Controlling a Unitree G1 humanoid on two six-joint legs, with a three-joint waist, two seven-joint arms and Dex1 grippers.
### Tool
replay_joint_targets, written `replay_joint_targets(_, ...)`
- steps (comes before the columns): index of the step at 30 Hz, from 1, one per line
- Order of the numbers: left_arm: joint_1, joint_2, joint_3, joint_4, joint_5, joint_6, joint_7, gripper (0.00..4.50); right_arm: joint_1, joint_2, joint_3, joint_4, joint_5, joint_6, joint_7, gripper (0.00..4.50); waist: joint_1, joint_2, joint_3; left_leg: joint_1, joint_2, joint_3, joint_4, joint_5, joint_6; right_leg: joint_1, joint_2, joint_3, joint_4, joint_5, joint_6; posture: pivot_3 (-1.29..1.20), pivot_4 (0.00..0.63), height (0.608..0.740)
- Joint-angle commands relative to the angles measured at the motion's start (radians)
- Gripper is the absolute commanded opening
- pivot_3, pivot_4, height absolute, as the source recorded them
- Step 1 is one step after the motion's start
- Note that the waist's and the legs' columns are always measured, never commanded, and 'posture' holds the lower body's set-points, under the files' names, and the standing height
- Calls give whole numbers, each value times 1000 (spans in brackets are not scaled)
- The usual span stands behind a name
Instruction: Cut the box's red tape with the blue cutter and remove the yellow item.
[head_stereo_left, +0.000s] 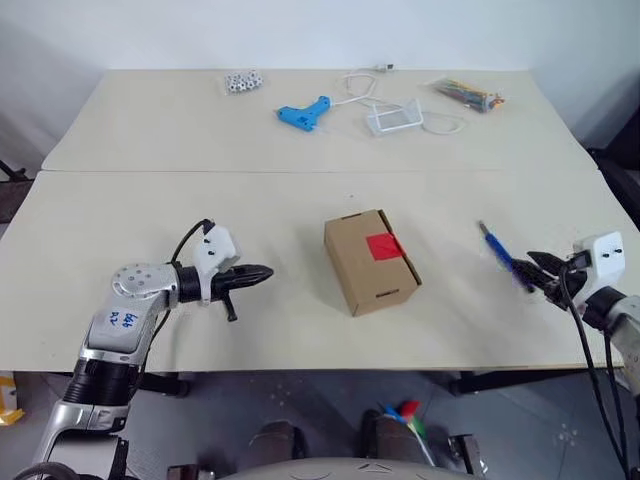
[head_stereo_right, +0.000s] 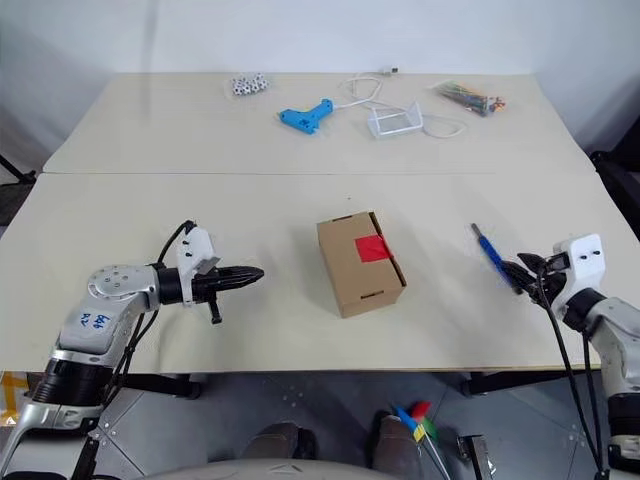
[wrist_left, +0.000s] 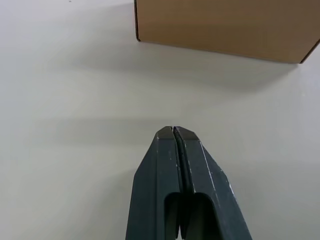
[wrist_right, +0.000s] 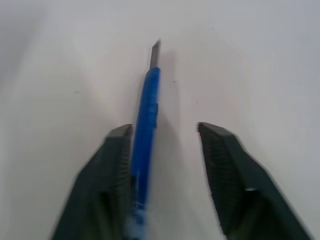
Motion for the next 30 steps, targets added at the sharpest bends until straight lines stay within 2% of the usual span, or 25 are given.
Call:
replay_joint_targets(1,14,-6,13,-67,-24,13,20,0,8,-43,-74,-173,68,37,72,3516,-1,0,0,0,0,0,0,0,0,0,0,0,1,0,0,0,150,740)
replay_joint_targets(2,14,-10,8,-78,-29,22,22,0,6,-44,-73,-232,101,79,89,3737,-1,0,0,0,0,0,0,0,0,0,0,0,0,0,0,0,150,740)
replay_joint_targets(5,7,-24,-8,-99,-38,51,24,0,-5,-34,-42,-349,138,160,110,3737,-3,0,0,2,1,0,0,0,0,0,0,1,2,0,0,0,150,740)
replay_joint_targets(7,0,-33,-27,-110,-46,70,20,0,-19,-14,13,-393,99,160,109,3737,-2,0,0,2,1,0,1,0,0,0,0,1,2,0,0,0,150,740)
replay_joint_targets(8,-4,-36,-33,-112,-49,78,19,0,-27,-6,35,-404,77,154,107,3313,-2,0,0,2,1,0,1,0,0,0,0,1,2,0,0,0,150,740)
replay_joint_targets(9,-11,-42,-48,-112,-44,91,23,0,-37,9,78,-413,40,142,101,3092,-1,0,0,2,1,0,1,0,0,0,0,1,2,0,0,0,150,740)
replay_joint_targets(11,-37,-71,-83,-98,-25,128,52,0,-73,62,217,-386,-124,35,72,2442,1,0,0,1,0,0,1,0,0,0,0,1,2,0,0,0,150,740)
replay_joint_targets(13,-61,-106,-113,-85,-7,159,87,0,-94,112,310,-361,-222,-21,56,1685,1,0,0,1,-1,0,1,0,0,0,0,1,2,0,0,0,150,740)
replay_joint_targets(17,-90,-183,-149,-71,5,198,158,0,-121,182,375,-383,-255,2,46,228,1,0,0,0,-1,0,1,0,0,-1,0,0,3,0,0,0,150,740)
replay_joint_targets(18,-94,-200,-156,-72,3,206,166,0,-125,191,393,-391,-266,9,50,25,0,0,0,0,-1,0,1,0,0,-1,0,0,3,0,0,0,150,740)
replay_joint_targets(23,-99,-215,-174,-96,-2,254,178,0,-142,250,441,-470,-247,90,63,25,-2,0,0,1,-1,0,1,0,-1,0,1,0,3,0,0,0,150,740)
replay_joint_targets(30,-56,-132,-162,-192,-47,325,119,0,-137,265,486,-563,-256,198,90,25,-5,0,0,1,1,-1,1,1,-1,-1,1,0,4,0,-1,0,150,740)
